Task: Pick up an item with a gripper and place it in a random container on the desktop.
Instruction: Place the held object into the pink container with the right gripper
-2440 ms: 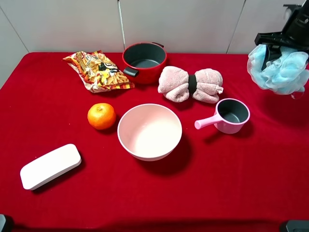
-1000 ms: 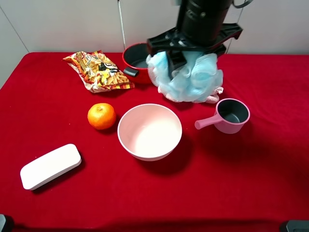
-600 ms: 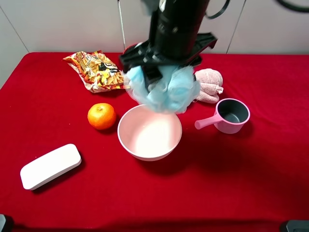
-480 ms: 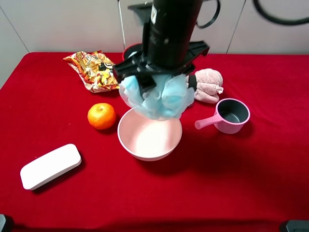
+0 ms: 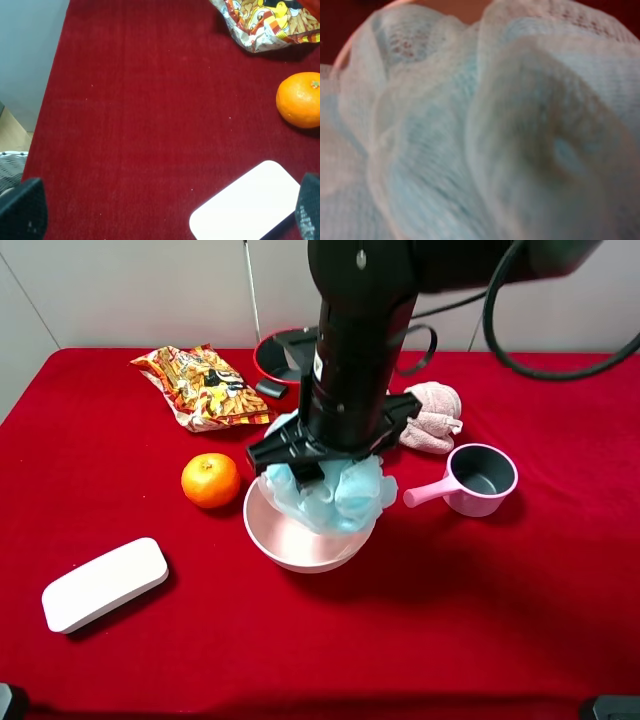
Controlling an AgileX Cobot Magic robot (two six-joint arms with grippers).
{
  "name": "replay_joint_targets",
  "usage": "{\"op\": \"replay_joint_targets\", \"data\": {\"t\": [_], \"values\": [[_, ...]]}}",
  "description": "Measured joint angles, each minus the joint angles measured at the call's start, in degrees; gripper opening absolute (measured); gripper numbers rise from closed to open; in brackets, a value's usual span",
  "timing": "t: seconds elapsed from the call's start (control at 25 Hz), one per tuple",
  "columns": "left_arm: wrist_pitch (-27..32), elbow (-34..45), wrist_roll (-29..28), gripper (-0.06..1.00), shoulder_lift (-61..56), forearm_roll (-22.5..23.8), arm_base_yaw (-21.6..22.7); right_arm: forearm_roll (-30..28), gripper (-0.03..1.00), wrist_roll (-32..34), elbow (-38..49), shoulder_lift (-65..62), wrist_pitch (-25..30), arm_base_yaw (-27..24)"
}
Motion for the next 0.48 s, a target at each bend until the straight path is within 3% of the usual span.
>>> {"op": "replay_joint_targets", "data": {"t": [0.2, 0.48], "values": [[0.0, 0.0, 0.0, 0.99, 0.0, 0.0, 0.0, 0.02, 0.4, 0.99, 2.62, 0.0, -3.17, 0.0], [0.0, 0.0, 0.0, 0.99, 0.0, 0.0, 0.0, 0.02, 0.4, 1.03, 2.69, 0.0, -3.43, 0.0]]}}
